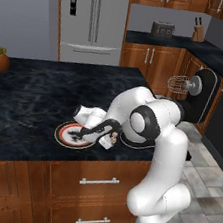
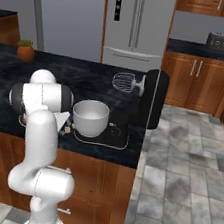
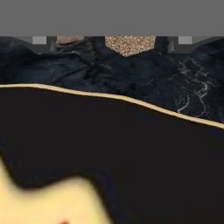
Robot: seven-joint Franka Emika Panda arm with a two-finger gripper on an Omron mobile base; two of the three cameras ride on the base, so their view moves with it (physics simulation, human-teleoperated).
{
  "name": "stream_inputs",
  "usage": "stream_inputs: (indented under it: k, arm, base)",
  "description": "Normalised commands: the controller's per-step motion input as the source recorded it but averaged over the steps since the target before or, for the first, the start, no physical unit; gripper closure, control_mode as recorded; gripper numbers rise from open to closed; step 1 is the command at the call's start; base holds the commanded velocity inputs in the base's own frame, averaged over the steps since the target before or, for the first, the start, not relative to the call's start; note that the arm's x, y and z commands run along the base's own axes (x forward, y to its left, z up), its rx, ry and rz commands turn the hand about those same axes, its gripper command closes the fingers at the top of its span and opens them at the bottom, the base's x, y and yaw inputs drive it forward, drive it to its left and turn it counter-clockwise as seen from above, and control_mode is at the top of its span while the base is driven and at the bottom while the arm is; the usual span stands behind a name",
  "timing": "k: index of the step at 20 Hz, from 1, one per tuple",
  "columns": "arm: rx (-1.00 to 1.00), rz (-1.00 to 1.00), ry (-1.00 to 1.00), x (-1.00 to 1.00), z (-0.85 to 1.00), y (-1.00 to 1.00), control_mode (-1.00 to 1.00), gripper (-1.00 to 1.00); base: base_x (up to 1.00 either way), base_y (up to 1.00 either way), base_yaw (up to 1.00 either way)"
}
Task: Add butter and sugar cubes to the stand mixer bowl and then turn on the stand mixer to begin making frosting.
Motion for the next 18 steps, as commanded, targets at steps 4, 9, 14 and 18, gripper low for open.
stream_inputs:
  k: [4,9,14,18]
  arm:
    - [0.0,0.0,0.0,0.0,-0.05,-0.35,-1.0,-1.0]
    - [0.0,0.0,0.0,0.0,-0.12,-0.29,-1.0,1.0]
    - [0.0,0.01,0.0,-0.02,-0.05,0.0,-1.0,1.0]
    - [0.0,0.01,-0.05,-0.15,0.23,0.2,-1.0,1.0]
  base:
    - [0.0,0.0,0.0]
    - [0.0,0.0,0.0]
    - [0.0,0.0,0.0]
    - [0.0,0.0,0.0]
